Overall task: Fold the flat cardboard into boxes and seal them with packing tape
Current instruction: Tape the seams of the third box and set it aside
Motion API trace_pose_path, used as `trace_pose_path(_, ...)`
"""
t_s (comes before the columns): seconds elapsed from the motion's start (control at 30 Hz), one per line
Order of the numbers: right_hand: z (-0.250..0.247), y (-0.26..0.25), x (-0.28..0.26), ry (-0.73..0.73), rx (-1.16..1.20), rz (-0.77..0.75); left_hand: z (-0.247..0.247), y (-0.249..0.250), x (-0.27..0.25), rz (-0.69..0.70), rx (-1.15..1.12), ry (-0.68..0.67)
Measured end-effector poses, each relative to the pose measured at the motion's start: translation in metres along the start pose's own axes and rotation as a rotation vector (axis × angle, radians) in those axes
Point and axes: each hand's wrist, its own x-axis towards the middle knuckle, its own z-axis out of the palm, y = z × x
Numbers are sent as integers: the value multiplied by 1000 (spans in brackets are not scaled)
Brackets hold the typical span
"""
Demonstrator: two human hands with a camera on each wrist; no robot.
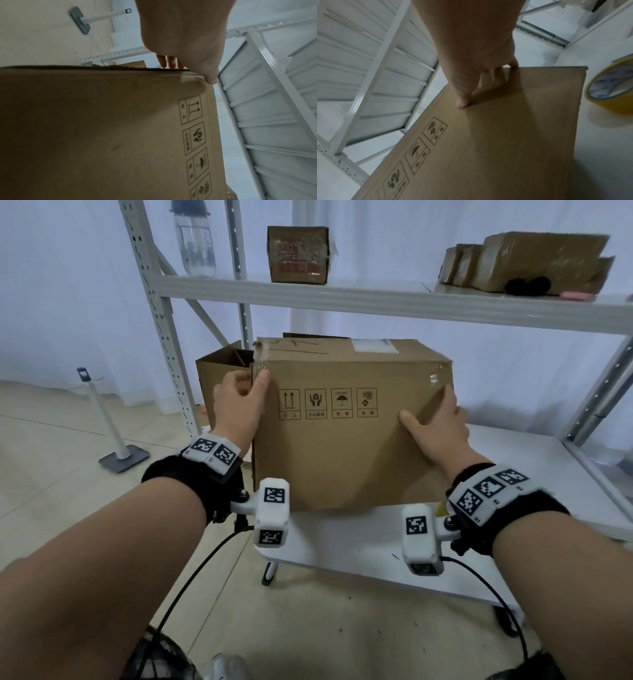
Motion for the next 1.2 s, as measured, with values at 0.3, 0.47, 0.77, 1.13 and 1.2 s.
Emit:
trace_pose_path(0.3, -14, 9, -40, -522, -99, 140, -17, 16, -47, 61, -35, -151)
trace_pose_path(0.47, -10, -20, -74, -537, 587, 141, -13, 28, -72, 224, 26, -137)
trace_pose_path(0.77, -20, -54, -87, -482, 751, 45, 20, 80, -116, 596, 415, -807)
trace_pose_path(1.13, -68, -52, -53, 130, 328, -255, 84, 90, -45, 398, 902, -858)
trace_pose_path(1.2, -79, -54, -38, 94, 263, -265, 103, 88, -37, 407, 991, -885)
